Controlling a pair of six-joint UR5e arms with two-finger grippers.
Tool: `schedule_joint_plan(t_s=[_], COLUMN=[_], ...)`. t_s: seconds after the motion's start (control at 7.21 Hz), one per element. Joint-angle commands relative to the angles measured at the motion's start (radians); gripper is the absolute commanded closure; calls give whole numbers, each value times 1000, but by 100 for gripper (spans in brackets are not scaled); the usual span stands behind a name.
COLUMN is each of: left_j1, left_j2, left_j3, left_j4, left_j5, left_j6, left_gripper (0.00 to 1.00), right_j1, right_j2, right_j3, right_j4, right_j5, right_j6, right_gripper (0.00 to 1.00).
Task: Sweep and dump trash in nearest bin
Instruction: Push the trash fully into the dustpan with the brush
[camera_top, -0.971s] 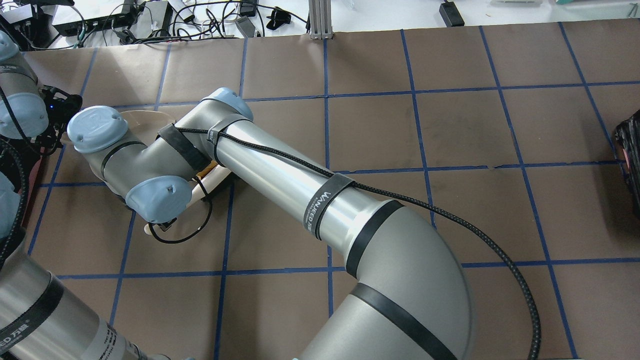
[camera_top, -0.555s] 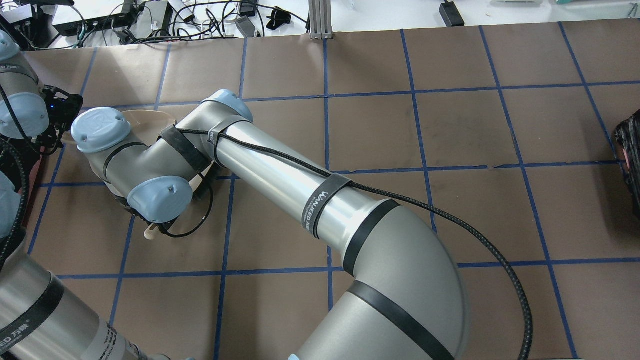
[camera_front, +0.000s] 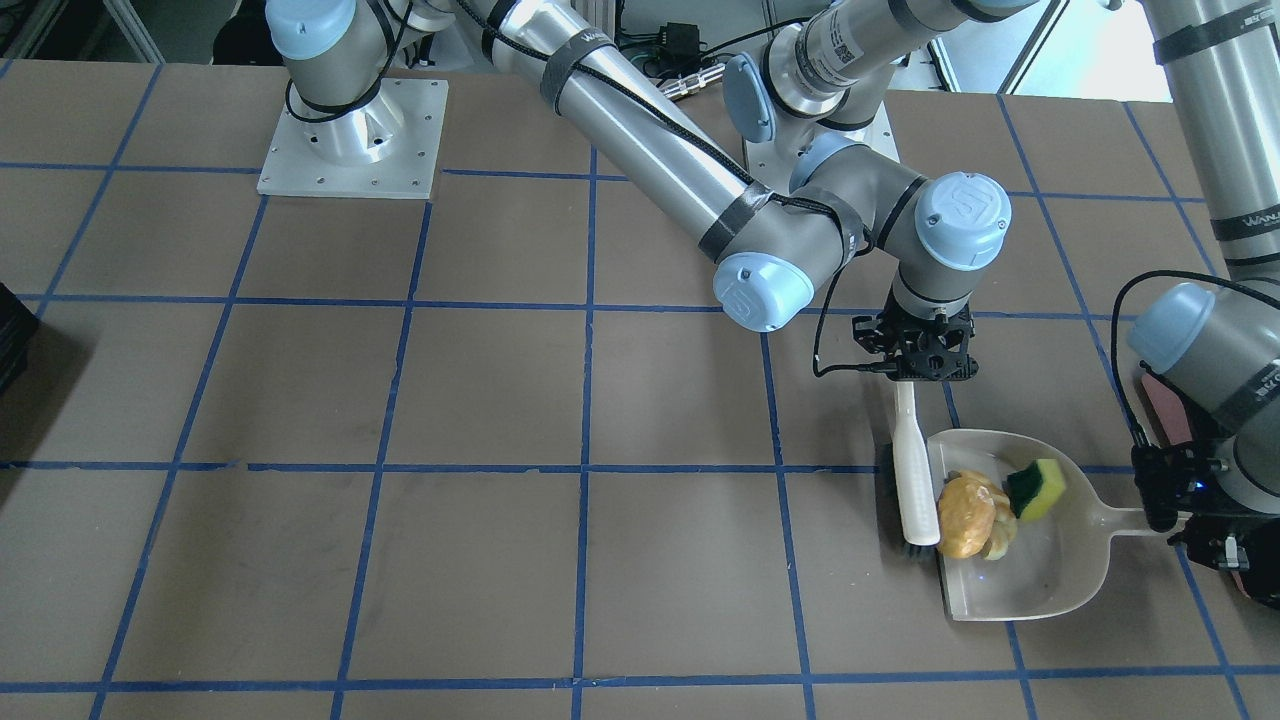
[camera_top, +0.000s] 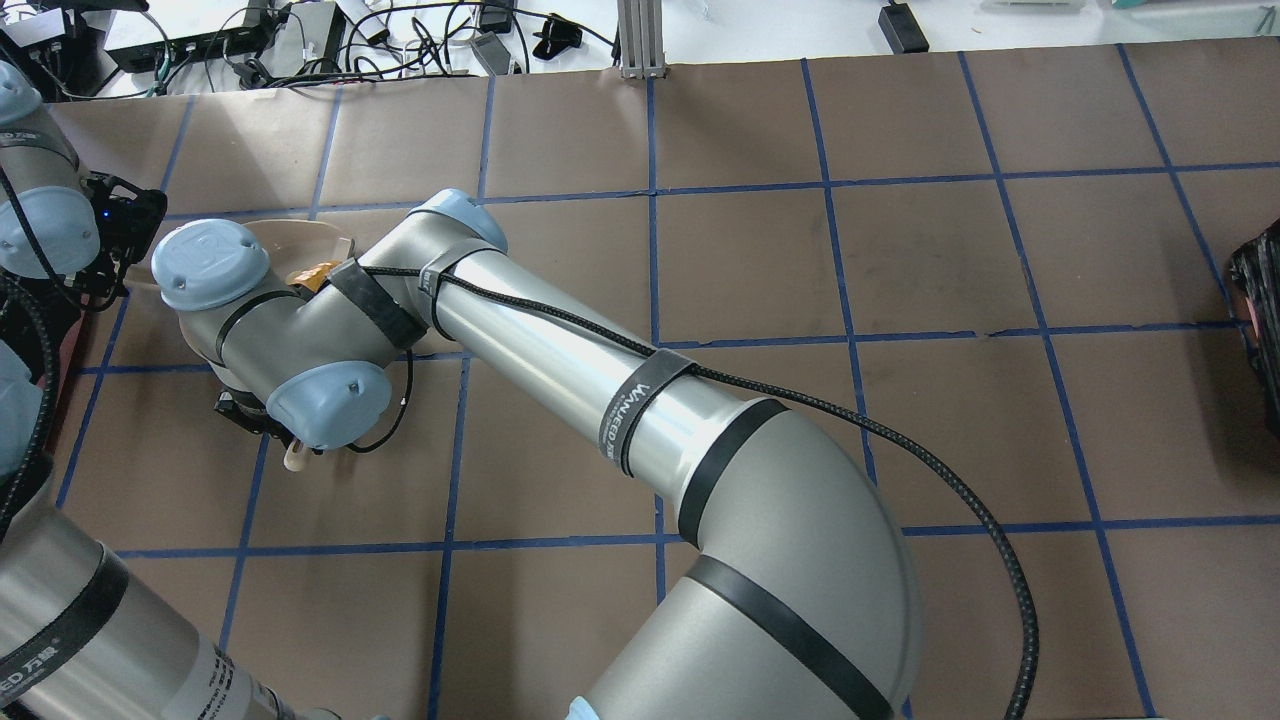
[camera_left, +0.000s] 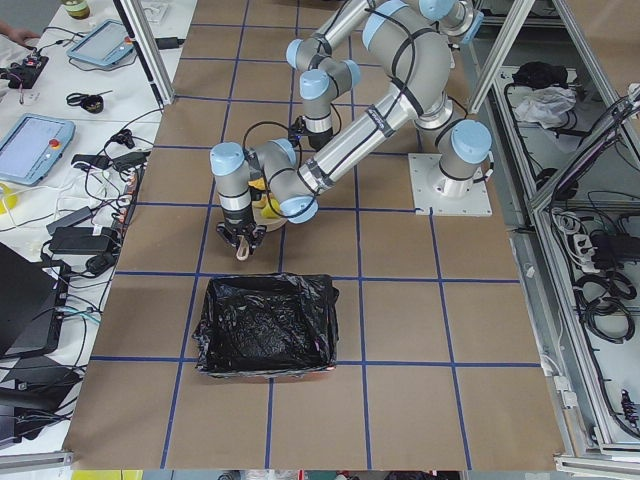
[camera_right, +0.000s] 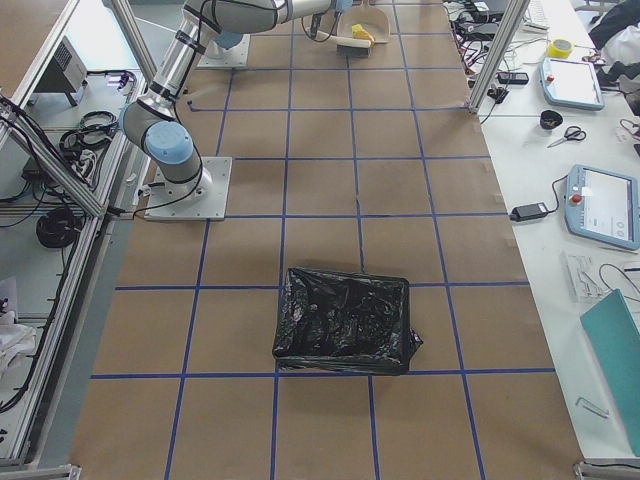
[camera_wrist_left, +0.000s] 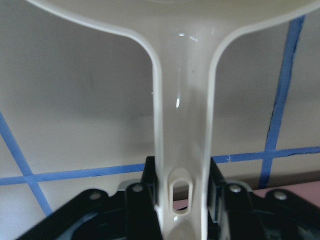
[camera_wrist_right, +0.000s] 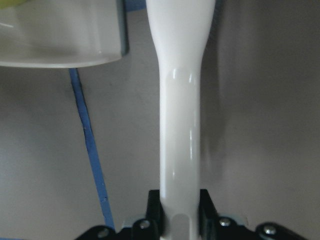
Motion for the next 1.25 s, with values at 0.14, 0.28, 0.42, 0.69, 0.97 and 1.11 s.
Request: schedule_joint_plan(t_s=[0.14, 0.28, 0.42, 0.69, 0.97, 1.11], left_j1=[-1, -1, -1, -1, -1, -1], left_j2=[-2, -2, -2, -2, -5, -5], left_j3=[0, -1, 0, 0, 0, 0], left_j4=[0, 0, 0, 0, 0, 0], left_j5=[0, -2, -2, -3, -5, -5], left_j6=[1, 1, 3, 4, 9, 12], left_gripper=[100, 100, 100, 100, 100, 100], right_j1=[0, -2, -12, -26, -32, -44], right_j2=[14, 5, -1, -28, -61, -94], right_j3=[-1, 6, 19, 21, 77, 100], right_j4=[-97, -96, -87, 15, 68, 74], right_j5=[99, 95, 78, 25, -39, -43], right_j6=[-191, -185, -142, -85, -100, -100], right_gripper=[100, 100, 100, 100, 100, 100])
